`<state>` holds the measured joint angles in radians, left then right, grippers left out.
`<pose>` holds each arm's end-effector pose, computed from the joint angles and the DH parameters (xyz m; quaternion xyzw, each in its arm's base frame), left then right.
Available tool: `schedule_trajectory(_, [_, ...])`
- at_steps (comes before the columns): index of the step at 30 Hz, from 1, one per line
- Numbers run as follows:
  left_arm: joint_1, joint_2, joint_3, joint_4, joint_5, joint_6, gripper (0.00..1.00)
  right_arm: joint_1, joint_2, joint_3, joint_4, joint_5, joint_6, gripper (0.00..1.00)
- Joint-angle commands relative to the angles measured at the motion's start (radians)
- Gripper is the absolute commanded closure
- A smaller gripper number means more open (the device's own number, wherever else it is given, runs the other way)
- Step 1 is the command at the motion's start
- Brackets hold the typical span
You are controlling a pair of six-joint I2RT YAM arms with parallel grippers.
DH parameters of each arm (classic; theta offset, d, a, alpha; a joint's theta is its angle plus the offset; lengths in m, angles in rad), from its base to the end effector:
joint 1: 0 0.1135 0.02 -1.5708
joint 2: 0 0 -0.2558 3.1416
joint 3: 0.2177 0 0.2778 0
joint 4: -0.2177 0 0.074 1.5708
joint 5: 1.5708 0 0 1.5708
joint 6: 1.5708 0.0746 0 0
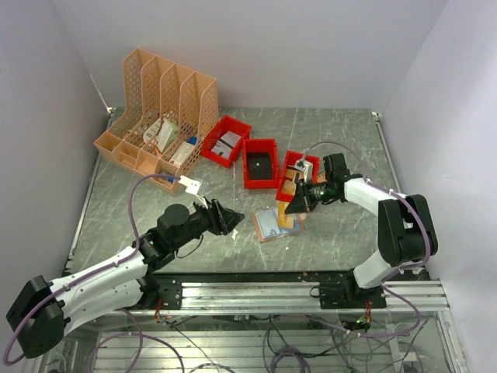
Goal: Put the credit cards into the card holder
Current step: Move the storage box to the center of the board.
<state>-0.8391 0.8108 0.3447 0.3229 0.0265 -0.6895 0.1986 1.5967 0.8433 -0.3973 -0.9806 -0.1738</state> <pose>0.1723 -0.1948 0.2094 0.0651 0.7531 -0.4603 0.4656 0.2943 0.1224 0.1219 -0.2562 0.8297 0.4628 0.1782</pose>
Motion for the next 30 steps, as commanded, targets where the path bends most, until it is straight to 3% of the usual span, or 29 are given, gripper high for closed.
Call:
schedule_trajectory(1, [0.005,0.012,0.018,0.026,-0.026,0.001,0.41,-0.043,0.009,0.006,0.119,0.131,0.112,1.0])
schedule_trajectory(7, [0.004,0.052,0.03,0.049,0.0,-0.002,0.41,-0.123,0.161,0.08,0.036,0.101,0.084,1.0])
schedule_trajectory(18, [0.005,0.042,0.02,0.055,0.003,-0.013,0.41,-0.201,0.216,0.158,0.057,0.136,0.066,1.0])
schedule_trajectory(30, [0.005,0.108,-0.001,0.147,0.036,-0.059,0.42,-0.223,0.303,0.357,0.058,0.159,0.022,1.0])
